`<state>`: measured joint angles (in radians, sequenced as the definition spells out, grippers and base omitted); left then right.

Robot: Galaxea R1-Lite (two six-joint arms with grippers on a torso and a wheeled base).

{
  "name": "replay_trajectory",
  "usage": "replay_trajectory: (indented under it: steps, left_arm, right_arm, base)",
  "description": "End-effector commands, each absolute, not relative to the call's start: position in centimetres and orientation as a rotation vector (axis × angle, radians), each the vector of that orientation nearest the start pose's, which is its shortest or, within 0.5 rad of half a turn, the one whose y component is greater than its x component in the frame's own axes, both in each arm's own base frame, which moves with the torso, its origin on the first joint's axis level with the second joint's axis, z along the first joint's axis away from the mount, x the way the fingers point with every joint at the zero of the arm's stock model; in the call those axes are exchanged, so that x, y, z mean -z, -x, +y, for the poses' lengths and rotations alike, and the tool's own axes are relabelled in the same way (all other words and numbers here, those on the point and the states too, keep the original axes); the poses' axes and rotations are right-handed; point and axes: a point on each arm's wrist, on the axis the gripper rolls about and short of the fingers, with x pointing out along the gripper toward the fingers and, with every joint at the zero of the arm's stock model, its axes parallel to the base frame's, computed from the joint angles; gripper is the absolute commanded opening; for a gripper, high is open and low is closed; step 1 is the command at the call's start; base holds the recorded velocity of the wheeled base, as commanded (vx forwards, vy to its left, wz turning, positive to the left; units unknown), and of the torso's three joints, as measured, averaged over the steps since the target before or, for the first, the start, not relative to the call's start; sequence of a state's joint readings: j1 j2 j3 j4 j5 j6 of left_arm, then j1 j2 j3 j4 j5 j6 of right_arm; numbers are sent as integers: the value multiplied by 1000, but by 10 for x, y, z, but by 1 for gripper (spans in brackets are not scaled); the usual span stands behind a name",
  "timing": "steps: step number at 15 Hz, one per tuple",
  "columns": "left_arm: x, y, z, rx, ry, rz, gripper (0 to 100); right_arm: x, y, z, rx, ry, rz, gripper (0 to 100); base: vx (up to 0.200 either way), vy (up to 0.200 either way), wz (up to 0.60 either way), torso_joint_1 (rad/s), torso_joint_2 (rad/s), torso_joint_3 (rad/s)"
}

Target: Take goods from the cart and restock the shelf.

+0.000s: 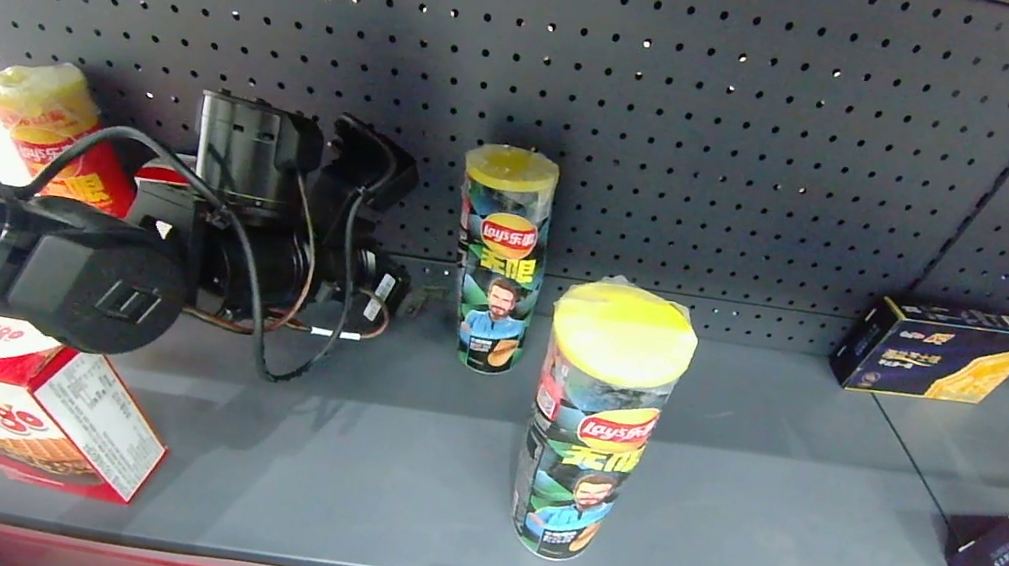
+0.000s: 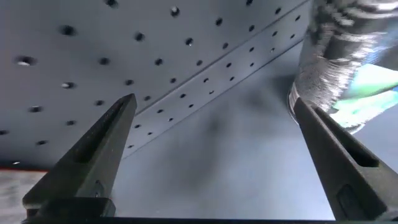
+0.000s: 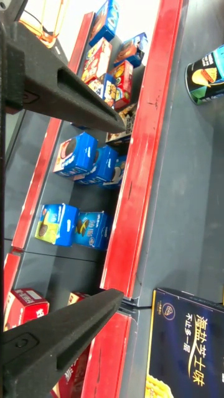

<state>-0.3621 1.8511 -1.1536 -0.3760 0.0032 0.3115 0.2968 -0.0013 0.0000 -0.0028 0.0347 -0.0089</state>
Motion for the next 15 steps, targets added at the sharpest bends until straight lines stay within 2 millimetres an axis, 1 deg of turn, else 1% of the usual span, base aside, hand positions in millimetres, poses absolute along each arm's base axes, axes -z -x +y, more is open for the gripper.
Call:
replay_trajectory:
  steps: [1,15]
  left_arm:
    - [-189,-348,-134,411,-367,289,100]
    - [-188,-347,-166,480,-345,273,100]
  right_arm:
    - [-76,22,-6,-333,9,-5,100]
    - [-76,22,-6,-333,9,-5,100]
  base:
    - [0,0,0,0,0,0]
    - [0,0,0,0,0,0]
